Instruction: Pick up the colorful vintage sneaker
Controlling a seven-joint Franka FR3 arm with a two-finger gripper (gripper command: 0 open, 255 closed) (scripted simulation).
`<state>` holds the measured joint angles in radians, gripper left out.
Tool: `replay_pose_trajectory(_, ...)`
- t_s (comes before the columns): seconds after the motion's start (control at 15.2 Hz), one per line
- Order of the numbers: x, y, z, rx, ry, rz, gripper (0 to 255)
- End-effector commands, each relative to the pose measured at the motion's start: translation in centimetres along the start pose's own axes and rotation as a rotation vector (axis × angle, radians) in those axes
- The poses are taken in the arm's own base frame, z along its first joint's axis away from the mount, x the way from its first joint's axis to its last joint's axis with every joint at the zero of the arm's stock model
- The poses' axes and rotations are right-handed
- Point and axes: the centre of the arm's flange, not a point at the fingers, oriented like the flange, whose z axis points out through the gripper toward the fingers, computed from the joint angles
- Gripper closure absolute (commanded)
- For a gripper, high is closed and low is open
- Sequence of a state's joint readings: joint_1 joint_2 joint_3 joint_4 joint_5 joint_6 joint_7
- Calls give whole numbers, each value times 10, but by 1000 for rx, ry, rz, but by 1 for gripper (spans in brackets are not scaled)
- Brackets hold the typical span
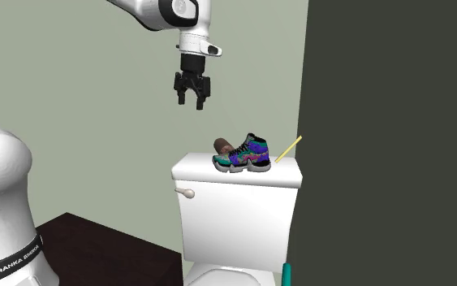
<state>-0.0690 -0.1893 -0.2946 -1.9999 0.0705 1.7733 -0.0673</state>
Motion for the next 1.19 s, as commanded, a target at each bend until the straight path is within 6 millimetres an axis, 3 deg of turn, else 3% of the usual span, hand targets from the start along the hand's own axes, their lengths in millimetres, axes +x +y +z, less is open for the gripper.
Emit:
replay_pose_trajectory(0.0,24,15,9,16,-2,19,0)
replay_pose_trajectory(0.79,154,107,60,113,-15,133,0)
replay_pose_trajectory(1.12,200,143,82,150,-20,175,0)
